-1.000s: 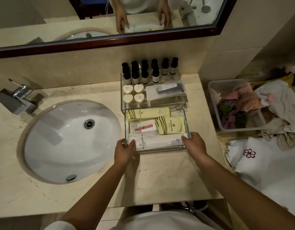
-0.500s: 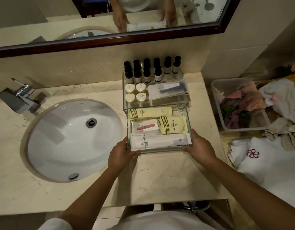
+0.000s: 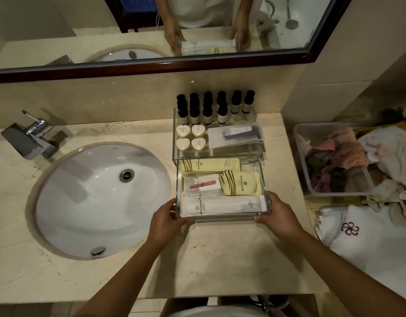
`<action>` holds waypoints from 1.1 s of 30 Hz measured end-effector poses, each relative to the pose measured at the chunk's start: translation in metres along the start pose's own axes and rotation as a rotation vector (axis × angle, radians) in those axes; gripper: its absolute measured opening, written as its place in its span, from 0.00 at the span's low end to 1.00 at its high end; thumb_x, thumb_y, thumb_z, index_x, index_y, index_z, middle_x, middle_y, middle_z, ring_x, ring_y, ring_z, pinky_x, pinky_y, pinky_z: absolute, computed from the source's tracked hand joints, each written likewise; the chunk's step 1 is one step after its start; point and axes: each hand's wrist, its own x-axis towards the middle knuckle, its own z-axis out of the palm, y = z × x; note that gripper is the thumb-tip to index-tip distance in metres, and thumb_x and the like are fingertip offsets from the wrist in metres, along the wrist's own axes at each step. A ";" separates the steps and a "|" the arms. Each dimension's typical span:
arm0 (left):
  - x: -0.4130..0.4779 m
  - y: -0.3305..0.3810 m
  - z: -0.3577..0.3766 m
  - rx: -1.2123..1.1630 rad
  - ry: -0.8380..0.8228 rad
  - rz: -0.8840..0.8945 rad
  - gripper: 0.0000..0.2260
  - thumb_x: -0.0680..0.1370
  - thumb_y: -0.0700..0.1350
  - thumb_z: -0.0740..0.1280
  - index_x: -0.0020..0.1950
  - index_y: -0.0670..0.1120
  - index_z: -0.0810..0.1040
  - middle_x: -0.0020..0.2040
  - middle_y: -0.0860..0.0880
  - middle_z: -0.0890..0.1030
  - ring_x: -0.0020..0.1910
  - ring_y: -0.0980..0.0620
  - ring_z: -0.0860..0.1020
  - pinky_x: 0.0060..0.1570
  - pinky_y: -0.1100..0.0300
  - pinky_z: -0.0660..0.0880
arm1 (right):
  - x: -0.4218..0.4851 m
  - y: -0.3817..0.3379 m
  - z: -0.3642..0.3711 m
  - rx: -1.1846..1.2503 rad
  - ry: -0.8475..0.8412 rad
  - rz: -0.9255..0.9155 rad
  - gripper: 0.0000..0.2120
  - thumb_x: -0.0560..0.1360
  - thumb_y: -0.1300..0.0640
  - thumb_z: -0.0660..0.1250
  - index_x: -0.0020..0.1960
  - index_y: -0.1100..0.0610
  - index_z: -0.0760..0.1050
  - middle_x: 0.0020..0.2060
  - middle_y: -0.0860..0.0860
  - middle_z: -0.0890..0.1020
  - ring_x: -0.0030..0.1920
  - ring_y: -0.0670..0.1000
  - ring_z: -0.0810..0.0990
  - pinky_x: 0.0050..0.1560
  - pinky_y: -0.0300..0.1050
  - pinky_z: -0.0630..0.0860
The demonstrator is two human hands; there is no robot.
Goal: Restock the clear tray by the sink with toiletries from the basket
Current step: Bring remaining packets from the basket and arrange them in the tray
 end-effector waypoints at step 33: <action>0.056 0.008 -0.011 -0.434 -0.120 -0.174 0.10 0.80 0.46 0.62 0.57 0.50 0.81 0.44 0.45 0.81 0.43 0.47 0.75 0.47 0.52 0.73 | 0.066 -0.005 -0.016 0.316 0.008 0.128 0.15 0.78 0.64 0.59 0.60 0.58 0.78 0.38 0.54 0.82 0.38 0.54 0.79 0.43 0.51 0.79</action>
